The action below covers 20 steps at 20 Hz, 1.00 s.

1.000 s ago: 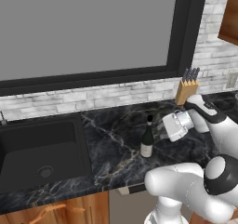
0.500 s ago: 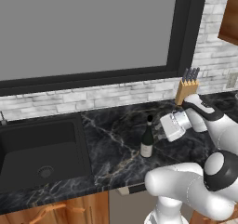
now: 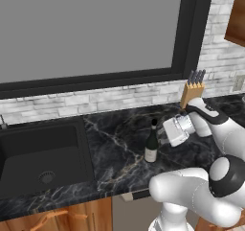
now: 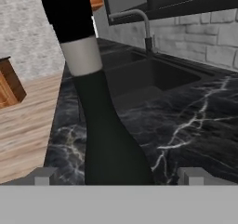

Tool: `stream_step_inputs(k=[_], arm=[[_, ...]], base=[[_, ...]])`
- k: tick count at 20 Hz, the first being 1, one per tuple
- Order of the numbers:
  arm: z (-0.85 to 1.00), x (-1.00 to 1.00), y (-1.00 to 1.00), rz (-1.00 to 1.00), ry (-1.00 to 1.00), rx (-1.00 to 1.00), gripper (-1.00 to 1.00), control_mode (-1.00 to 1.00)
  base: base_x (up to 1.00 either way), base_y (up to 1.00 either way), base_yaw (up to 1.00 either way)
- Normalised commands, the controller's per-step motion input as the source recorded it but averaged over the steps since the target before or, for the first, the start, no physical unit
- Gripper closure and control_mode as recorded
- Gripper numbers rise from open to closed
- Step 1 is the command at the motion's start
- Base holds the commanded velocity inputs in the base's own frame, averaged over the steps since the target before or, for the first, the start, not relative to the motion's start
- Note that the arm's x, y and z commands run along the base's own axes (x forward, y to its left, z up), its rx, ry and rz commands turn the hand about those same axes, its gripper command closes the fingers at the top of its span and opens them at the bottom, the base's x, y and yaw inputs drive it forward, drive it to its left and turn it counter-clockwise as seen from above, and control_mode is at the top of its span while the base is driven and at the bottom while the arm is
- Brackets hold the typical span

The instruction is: Place the drinks on the dining counter in a tight cluster.

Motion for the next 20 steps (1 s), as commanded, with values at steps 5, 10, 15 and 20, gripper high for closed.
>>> stream_step_inputs(k=[5,10,15,20], arm=[[-0.07,0.00,0.03,0.00,0.00,0.02,-1.00,-1.00],[-0.01,0.00,0.07,0.00,0.02,0.01,-1.00,-1.00],[0.00,0.00,0.15,0.00,0.06,0.00,-1.00,-1.00],[0.00,0.00,0.14,0.00,0.05,0.00,-1.00,-1.00]], base=[[0.00,0.00,0.00],[0.00,0.00,0.00],[0.00,0.00,0.00],[0.00,0.00,0.00]])
